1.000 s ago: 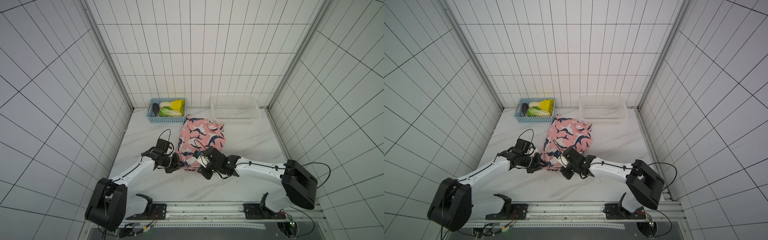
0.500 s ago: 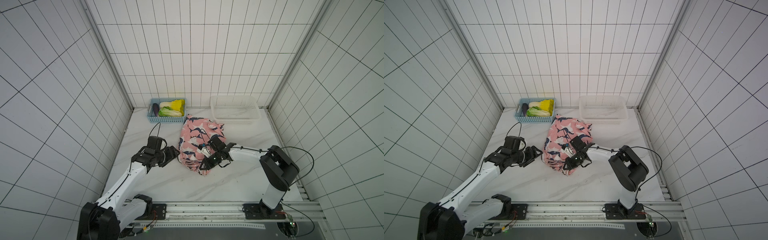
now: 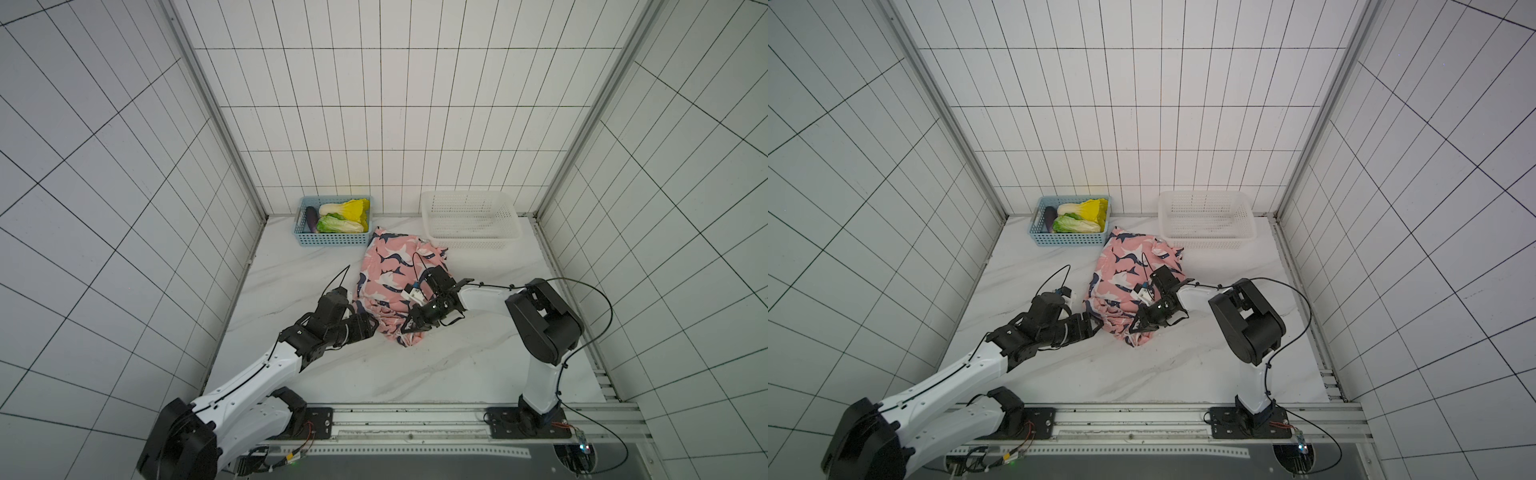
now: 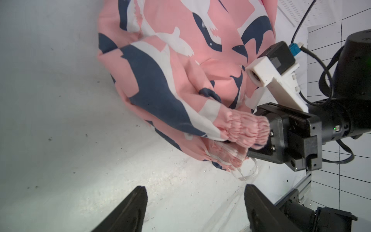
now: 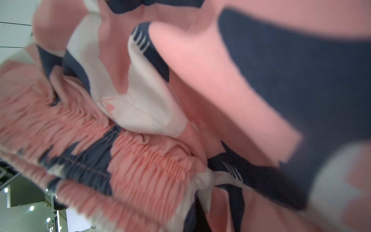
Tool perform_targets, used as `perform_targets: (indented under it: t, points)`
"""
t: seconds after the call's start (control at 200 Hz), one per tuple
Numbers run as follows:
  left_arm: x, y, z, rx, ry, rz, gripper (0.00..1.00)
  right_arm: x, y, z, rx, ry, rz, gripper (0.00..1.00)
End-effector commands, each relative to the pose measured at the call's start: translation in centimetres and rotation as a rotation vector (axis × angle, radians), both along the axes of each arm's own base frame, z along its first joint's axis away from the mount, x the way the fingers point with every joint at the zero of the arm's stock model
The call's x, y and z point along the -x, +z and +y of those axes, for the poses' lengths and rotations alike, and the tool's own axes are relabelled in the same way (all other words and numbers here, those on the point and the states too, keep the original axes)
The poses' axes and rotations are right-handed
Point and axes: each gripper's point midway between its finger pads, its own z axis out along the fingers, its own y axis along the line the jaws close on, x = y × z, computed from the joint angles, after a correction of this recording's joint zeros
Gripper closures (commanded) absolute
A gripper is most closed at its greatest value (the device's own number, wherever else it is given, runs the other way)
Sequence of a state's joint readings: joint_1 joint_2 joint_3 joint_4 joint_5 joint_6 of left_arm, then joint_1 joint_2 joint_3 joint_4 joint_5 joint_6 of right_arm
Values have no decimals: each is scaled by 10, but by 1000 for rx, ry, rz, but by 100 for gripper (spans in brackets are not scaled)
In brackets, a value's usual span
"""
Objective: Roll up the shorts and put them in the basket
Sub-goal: Roll the shorts at the center of the board.
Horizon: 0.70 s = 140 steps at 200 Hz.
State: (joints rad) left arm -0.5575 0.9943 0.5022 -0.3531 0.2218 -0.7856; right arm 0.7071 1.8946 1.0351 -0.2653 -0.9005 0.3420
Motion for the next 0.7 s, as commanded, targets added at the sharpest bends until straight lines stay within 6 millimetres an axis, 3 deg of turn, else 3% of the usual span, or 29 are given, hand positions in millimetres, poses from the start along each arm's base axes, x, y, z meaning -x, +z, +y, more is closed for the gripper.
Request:
perform_targets:
  t: [0.0,0.425,0.695]
  points:
    - [-19,6,1,12,48,-126,17,-7,3,8,-25,3,11,100]
    - [-28,6,-2,32,44,-206,13,-8,1,11,-32,0,23,100]
    - [-42,-21,-4,0,76,-171,13,-12,-2,14,-36,-7,54,100]
